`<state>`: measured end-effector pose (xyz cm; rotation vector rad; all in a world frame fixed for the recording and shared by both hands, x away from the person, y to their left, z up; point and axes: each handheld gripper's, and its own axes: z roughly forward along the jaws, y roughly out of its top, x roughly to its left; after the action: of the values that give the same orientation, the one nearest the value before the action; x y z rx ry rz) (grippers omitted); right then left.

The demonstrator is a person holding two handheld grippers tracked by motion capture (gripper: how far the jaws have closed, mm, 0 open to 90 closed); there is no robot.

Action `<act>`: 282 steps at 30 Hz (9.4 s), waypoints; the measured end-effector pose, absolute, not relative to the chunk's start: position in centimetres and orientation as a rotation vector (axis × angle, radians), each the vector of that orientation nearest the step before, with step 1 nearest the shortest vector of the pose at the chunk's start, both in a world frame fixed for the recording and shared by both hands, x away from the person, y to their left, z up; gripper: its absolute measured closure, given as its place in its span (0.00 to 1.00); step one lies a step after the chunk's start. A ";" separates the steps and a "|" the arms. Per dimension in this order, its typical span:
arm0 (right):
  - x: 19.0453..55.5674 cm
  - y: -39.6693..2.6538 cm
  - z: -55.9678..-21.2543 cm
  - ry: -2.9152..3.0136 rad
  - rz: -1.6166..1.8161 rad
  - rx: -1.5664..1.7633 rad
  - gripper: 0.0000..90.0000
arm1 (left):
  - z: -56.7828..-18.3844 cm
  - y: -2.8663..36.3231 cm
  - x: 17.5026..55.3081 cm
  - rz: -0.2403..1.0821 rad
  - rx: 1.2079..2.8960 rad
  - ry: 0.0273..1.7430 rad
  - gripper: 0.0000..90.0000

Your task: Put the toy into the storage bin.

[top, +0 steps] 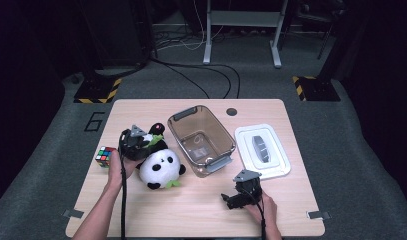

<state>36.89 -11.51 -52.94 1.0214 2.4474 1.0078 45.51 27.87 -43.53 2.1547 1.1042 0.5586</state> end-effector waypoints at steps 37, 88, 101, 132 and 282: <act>36.9 -11.5 -52.9 2.441 1.010 1.034 0.00 | -40.4 29.9 41.8 0.477 2.046 0.874 0.85; 36.9 -11.6 -52.9 2.437 1.002 1.039 0.00 | -30.1 29.1 44.3 0.536 1.958 0.712 0.85; 36.9 -11.5 -52.9 2.424 1.012 1.060 0.00 | -28.8 26.9 46.4 0.515 1.960 0.631 0.85; 37.0 -11.6 -52.9 2.436 1.004 1.034 0.00 | -29.5 21.6 51.0 0.414 1.979 0.514 0.85; 36.9 -11.6 -52.9 2.438 1.005 1.034 0.00 | -36.0 26.4 48.1 0.371 2.108 0.969 0.00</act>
<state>36.92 -11.64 -52.95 1.0343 2.4385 1.0050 48.15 26.36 -35.97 2.1084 0.9686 0.3713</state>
